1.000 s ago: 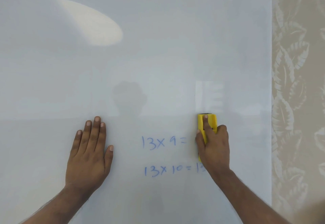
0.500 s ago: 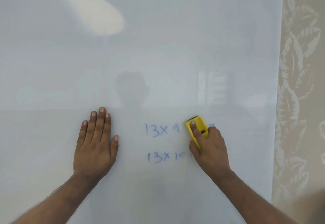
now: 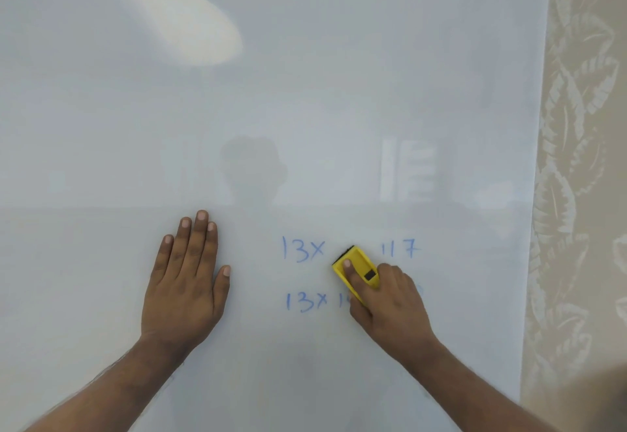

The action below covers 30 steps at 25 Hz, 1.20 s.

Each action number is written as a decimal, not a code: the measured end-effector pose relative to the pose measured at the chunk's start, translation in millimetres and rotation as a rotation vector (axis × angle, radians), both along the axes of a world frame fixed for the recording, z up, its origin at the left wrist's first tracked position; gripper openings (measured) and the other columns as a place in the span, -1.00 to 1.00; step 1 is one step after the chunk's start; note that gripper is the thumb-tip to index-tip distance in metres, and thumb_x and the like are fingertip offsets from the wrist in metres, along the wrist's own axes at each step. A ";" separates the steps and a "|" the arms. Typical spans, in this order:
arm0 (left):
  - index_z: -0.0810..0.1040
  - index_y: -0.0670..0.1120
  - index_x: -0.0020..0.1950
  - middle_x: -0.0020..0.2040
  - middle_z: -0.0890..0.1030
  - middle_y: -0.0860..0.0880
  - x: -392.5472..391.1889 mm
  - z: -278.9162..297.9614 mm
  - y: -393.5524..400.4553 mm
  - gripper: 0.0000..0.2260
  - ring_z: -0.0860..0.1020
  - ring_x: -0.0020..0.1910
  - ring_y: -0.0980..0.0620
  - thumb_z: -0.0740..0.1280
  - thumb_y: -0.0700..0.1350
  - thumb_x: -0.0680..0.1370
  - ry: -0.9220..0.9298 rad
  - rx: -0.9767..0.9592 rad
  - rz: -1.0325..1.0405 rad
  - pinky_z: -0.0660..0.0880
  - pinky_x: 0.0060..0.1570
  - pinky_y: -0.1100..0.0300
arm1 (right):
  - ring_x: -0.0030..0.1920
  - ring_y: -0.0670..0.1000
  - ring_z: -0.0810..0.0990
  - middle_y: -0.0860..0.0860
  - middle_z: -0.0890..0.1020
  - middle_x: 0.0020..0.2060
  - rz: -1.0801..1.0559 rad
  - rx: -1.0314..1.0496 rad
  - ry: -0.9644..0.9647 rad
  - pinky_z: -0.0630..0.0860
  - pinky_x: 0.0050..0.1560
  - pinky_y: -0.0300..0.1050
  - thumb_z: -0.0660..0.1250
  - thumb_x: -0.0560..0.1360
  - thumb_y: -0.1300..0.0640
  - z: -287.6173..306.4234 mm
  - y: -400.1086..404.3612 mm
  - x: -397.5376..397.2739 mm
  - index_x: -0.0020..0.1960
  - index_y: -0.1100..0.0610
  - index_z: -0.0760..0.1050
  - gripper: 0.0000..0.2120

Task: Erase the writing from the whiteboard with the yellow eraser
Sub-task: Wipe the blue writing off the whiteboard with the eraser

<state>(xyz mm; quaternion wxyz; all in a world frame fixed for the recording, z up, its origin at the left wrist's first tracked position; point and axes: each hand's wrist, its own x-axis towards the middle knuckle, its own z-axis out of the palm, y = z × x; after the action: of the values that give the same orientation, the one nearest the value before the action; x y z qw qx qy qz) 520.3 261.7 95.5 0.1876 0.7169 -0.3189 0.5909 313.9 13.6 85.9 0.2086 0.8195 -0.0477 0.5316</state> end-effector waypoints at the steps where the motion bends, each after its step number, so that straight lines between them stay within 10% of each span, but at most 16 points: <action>1: 0.06 -0.22 0.64 0.68 0.03 -0.12 -0.7 -0.6 -0.4 -0.41 -0.01 0.66 -0.10 0.01 0.02 0.66 0.001 -0.003 0.002 -0.08 0.63 -0.04 | -0.31 0.13 0.39 0.11 0.40 -0.26 -0.005 0.052 -0.041 0.35 -0.31 -0.08 0.25 0.48 0.01 9.0 0.4 0.8 0.41 0.05 0.38 -0.49; 30: 0.09 -0.20 0.64 0.67 0.07 -0.11 3.0 -15.1 5.1 -0.43 0.05 0.65 -0.09 0.04 0.01 0.67 -0.048 0.020 -0.020 0.00 0.62 -0.05 | -0.31 0.13 0.40 0.10 0.42 -0.26 0.014 -0.020 0.016 0.37 -0.32 -0.07 0.32 0.44 0.02 8.0 49.2 27.0 0.40 0.05 0.40 -0.47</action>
<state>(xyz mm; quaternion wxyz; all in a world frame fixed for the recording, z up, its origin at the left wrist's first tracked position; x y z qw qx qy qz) 523.4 266.7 80.4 0.1787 0.7010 -0.3363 0.6031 340.8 62.8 93.9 0.2134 0.8218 -0.0348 0.5271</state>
